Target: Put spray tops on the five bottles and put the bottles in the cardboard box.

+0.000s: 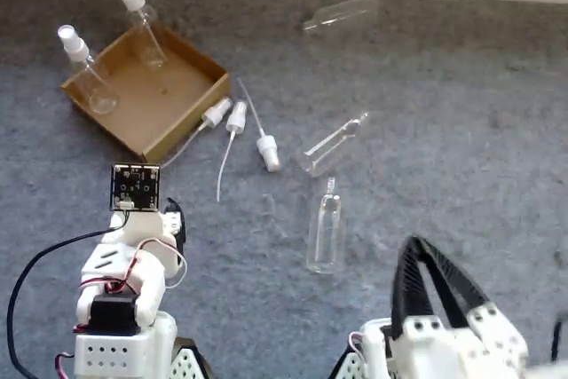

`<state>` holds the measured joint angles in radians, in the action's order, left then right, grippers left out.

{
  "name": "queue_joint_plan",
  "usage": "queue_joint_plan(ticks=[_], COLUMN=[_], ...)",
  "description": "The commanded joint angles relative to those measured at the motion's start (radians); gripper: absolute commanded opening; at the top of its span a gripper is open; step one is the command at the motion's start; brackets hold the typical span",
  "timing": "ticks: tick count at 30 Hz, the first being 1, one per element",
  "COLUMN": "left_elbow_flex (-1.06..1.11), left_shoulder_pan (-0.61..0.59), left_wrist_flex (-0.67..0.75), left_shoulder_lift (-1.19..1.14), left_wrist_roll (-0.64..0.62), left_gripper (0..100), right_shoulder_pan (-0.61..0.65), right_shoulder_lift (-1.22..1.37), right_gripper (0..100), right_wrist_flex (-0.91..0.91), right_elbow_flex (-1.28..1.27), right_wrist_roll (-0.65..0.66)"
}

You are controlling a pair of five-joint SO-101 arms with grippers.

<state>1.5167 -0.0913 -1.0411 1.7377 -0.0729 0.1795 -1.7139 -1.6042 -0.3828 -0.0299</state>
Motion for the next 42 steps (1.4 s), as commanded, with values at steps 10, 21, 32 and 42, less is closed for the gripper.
queue_joint_plan(ticks=[10,21,32,42], left_elbow_flex=[-0.053,0.156,0.180,0.180], left_shoulder_pan=[-0.019,-0.021,-0.074,-0.074], left_wrist_flex=[-0.123,-0.127,-0.206,-0.209], left_shoulder_lift=[0.015,0.015,0.013,0.013], left_wrist_roll=[-0.005,-0.005,-0.005,-0.005], left_gripper=[0,1,0,0], right_shoulder_pan=[-0.186,-0.189,-0.335,-0.332], right_shoulder_lift=[-0.125,-0.125,-0.124,-0.124], right_gripper=[0.5,0.5,0.5,0.5], right_wrist_flex=[0.028,0.101,0.289,0.323], right_elbow_flex=[-0.185,-0.621,-1.050,-1.356], right_wrist_roll=[-0.003,-0.003,-0.003,-0.005])
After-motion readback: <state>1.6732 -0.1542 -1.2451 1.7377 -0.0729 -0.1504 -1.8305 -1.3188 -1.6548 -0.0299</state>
